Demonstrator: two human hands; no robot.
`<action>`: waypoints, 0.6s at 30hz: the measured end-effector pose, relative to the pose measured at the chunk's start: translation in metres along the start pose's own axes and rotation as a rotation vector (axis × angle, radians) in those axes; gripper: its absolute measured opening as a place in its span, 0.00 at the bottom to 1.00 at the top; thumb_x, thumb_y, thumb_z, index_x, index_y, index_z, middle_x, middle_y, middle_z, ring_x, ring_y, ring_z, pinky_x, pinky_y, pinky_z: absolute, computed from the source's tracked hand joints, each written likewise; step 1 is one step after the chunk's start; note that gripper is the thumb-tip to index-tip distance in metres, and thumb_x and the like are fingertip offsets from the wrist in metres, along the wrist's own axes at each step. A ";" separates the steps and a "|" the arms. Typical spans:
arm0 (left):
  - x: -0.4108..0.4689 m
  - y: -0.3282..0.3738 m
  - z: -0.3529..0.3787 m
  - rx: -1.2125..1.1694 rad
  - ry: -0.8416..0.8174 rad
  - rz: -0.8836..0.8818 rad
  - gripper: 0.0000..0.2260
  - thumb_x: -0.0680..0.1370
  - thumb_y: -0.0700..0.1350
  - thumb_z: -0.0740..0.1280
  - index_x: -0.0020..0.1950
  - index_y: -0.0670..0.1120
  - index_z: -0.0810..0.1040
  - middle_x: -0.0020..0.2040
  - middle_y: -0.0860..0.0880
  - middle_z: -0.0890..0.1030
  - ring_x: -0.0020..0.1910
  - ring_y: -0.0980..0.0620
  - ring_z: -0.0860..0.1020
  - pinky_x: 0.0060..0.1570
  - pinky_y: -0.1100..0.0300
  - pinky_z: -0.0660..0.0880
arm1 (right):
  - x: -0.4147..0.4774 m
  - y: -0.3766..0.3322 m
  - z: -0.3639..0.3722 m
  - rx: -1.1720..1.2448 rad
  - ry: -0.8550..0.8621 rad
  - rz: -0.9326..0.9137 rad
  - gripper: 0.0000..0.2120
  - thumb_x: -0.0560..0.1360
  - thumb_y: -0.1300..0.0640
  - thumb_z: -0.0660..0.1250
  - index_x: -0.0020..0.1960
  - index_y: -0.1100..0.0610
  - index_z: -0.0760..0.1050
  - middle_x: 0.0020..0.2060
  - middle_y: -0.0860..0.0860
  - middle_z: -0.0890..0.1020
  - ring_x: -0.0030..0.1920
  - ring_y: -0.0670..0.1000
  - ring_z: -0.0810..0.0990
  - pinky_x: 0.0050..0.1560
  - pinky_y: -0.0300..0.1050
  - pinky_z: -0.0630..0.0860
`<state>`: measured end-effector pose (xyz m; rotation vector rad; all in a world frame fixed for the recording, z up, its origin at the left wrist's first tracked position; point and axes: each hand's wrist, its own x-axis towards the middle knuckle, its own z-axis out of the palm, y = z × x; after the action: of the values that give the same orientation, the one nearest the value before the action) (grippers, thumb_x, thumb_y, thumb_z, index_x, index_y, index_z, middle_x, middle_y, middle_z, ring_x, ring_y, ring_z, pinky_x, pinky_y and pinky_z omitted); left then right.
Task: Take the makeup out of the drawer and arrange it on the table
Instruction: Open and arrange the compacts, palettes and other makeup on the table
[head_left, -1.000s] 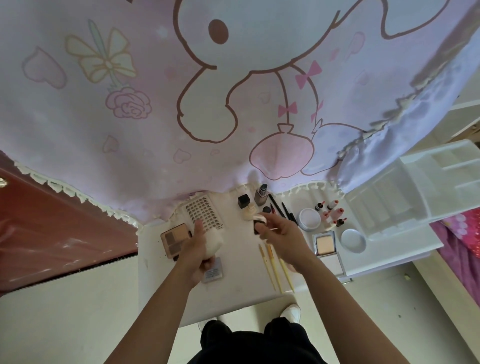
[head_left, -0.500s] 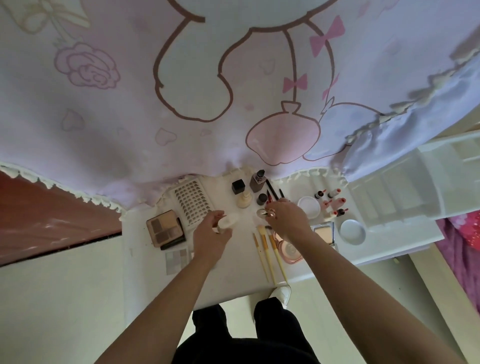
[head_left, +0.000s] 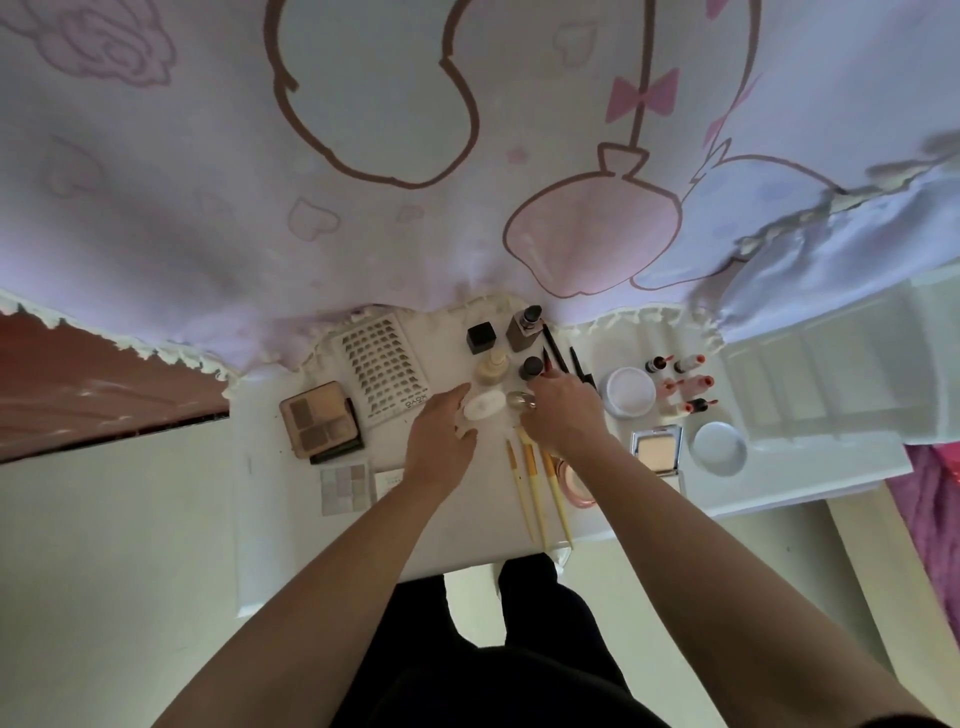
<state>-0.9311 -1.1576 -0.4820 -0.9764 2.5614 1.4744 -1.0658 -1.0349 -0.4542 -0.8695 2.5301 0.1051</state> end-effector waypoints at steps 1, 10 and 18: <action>-0.003 -0.002 -0.005 0.028 0.005 0.012 0.26 0.74 0.34 0.70 0.71 0.45 0.73 0.64 0.46 0.76 0.61 0.49 0.76 0.61 0.52 0.75 | -0.003 -0.001 -0.004 0.022 -0.005 0.021 0.15 0.77 0.52 0.64 0.62 0.54 0.76 0.59 0.52 0.78 0.58 0.56 0.78 0.55 0.50 0.75; -0.048 -0.071 -0.089 0.379 0.048 0.079 0.12 0.77 0.39 0.62 0.58 0.44 0.81 0.58 0.45 0.79 0.53 0.43 0.79 0.50 0.52 0.78 | -0.058 -0.064 -0.016 0.483 0.499 -0.150 0.08 0.76 0.59 0.68 0.55 0.54 0.77 0.51 0.52 0.78 0.43 0.54 0.81 0.38 0.48 0.76; -0.089 -0.146 -0.123 0.597 -0.177 0.242 0.21 0.70 0.39 0.64 0.63 0.43 0.81 0.70 0.44 0.75 0.65 0.41 0.76 0.55 0.43 0.79 | -0.070 -0.135 0.048 0.280 -0.122 -0.284 0.27 0.76 0.55 0.66 0.74 0.50 0.66 0.71 0.51 0.66 0.68 0.56 0.70 0.62 0.54 0.75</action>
<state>-0.7488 -1.2618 -0.4977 -0.4473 2.7810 0.6869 -0.9169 -1.0925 -0.4552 -1.0580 2.2140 -0.2714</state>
